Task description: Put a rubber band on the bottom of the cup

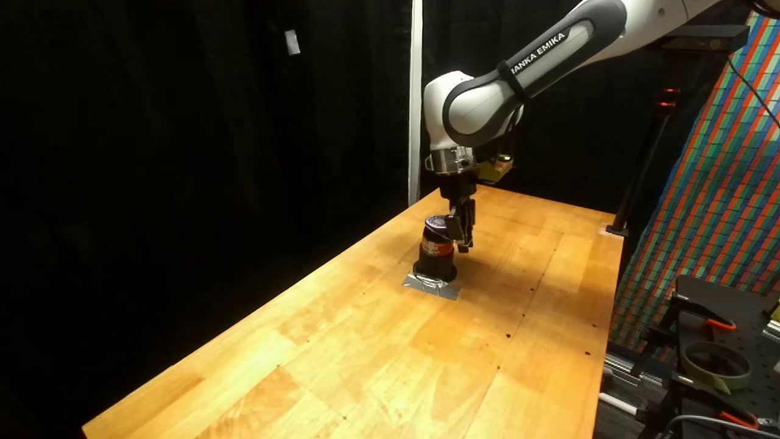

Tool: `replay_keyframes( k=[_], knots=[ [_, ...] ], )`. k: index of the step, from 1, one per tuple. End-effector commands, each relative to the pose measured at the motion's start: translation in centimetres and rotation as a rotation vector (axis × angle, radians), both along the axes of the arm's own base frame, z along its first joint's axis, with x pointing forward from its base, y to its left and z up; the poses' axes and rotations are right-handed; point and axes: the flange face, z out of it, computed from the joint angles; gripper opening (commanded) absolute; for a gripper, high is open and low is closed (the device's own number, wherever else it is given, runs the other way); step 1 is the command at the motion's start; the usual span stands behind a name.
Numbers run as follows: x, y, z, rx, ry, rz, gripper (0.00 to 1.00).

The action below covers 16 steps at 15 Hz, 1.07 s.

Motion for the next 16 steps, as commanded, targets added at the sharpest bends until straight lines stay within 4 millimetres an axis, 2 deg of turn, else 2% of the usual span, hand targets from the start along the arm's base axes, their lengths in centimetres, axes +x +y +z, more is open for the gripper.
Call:
replay_keyframes(
  k=[1,3,4,5,9,16],
  knots=[
    [-2.9,-1.2,0.6,0.018,-0.073,-0.018,0.13],
    [-3.8,-1.8,0.5,0.023,-0.145,-0.039,0.08],
    [-4.2,-2.1,0.3,0.025,-0.178,-0.044,0.12],
    [-4.7,-2.4,0.2,0.027,-0.205,-0.047,0.10],
    [-6.4,-3.5,-0.3,0.050,-0.302,-0.064,0.14],
    [-9.1,-4.4,-0.5,0.140,-0.492,-0.066,0.12]
  ],
)
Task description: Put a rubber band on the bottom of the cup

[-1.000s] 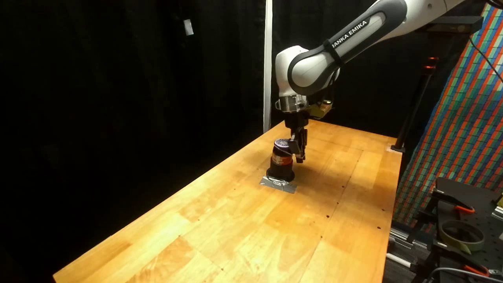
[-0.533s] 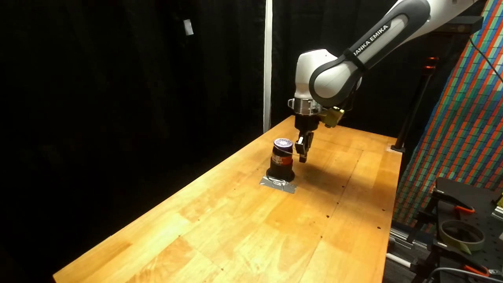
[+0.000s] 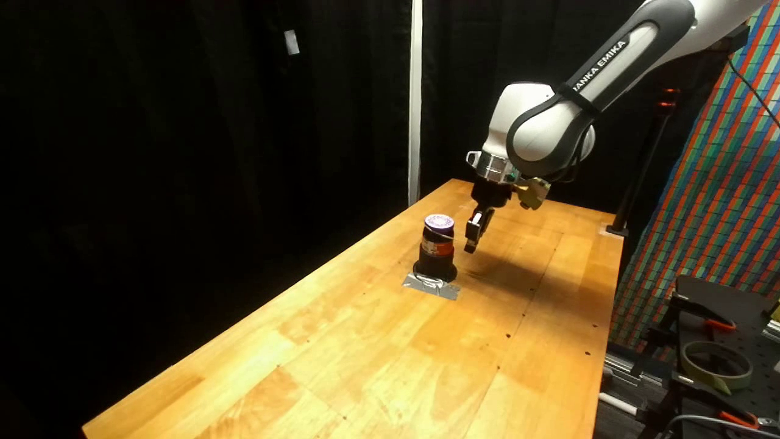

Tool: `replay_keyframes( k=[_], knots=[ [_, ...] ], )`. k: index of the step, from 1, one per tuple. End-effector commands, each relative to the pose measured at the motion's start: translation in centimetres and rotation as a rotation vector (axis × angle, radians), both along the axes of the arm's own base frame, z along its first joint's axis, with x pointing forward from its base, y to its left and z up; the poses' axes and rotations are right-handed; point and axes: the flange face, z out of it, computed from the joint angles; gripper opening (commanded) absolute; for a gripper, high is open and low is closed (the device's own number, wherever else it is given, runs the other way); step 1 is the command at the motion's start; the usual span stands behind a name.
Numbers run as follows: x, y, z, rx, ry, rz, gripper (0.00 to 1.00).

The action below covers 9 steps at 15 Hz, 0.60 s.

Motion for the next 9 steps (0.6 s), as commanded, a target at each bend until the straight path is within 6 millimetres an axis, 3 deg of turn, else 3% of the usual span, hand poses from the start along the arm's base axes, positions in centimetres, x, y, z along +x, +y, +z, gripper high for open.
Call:
replay_keyframes(
  k=[1,9],
  knots=[
    [-2.3,-0.7,0.7,0.035,-0.107,0.009,0.13],
    [-3.4,-1.1,0.6,0.131,-0.286,-0.019,0.12]
  ],
)
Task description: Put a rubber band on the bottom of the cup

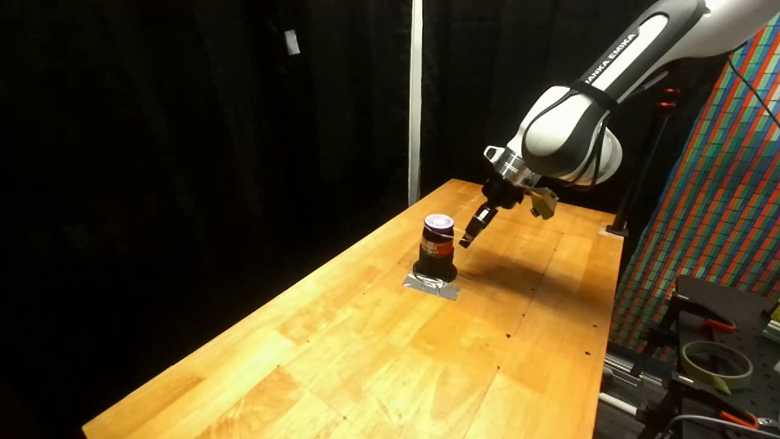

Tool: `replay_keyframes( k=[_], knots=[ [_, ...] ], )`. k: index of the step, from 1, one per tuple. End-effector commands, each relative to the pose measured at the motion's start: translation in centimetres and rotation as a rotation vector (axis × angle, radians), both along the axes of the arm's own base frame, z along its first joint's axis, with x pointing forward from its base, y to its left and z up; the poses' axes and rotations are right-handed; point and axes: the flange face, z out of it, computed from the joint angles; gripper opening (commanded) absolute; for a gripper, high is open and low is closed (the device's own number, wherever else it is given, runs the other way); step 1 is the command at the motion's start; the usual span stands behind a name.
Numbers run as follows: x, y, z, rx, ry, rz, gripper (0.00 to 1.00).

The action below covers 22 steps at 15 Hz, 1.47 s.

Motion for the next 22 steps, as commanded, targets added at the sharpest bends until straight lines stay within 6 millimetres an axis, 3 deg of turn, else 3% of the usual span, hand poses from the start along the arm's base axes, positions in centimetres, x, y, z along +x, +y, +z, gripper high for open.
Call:
replay_keyframes(
  k=[1,5,7,11,22],
  knots=[
    [-0.8,-0.7,0.3,0.031,-0.078,-0.015,0.12],
    [-1.1,-1.6,0.6,0.080,-0.144,-0.032,0.12],
    [-1.5,-2.1,0.7,0.104,-0.172,-0.042,0.17],
    [-2.6,-3.3,0.7,0.160,-0.223,-0.046,0.10],
    [-6.0,-5.0,-0.3,0.330,-0.366,0.051,0.09]
  ],
)
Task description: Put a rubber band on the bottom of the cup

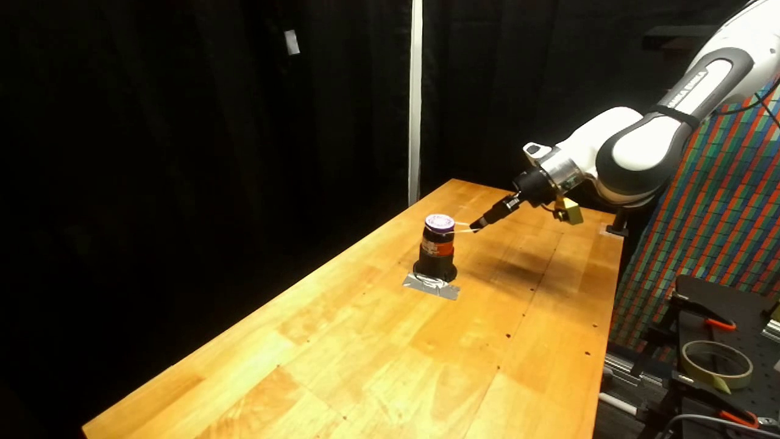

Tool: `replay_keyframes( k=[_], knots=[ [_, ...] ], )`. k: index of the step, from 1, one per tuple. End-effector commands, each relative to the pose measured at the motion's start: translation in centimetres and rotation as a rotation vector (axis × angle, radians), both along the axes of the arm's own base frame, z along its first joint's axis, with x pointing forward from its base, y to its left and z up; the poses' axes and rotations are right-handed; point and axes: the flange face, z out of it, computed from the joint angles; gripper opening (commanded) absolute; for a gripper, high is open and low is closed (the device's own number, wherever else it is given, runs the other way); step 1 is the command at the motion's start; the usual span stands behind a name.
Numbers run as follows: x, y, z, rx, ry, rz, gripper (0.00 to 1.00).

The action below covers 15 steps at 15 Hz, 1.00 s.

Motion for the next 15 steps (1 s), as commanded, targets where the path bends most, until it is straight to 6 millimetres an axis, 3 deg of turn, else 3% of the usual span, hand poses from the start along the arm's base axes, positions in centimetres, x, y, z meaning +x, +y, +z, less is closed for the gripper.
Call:
replay_keyframes(
  k=[1,15],
  knots=[
    [-1.03,-0.26,-0.01,0.077,-0.056,0.010,0.10],
    [-1.36,0.21,0.39,0.189,-0.159,-0.043,0.10]
  ],
)
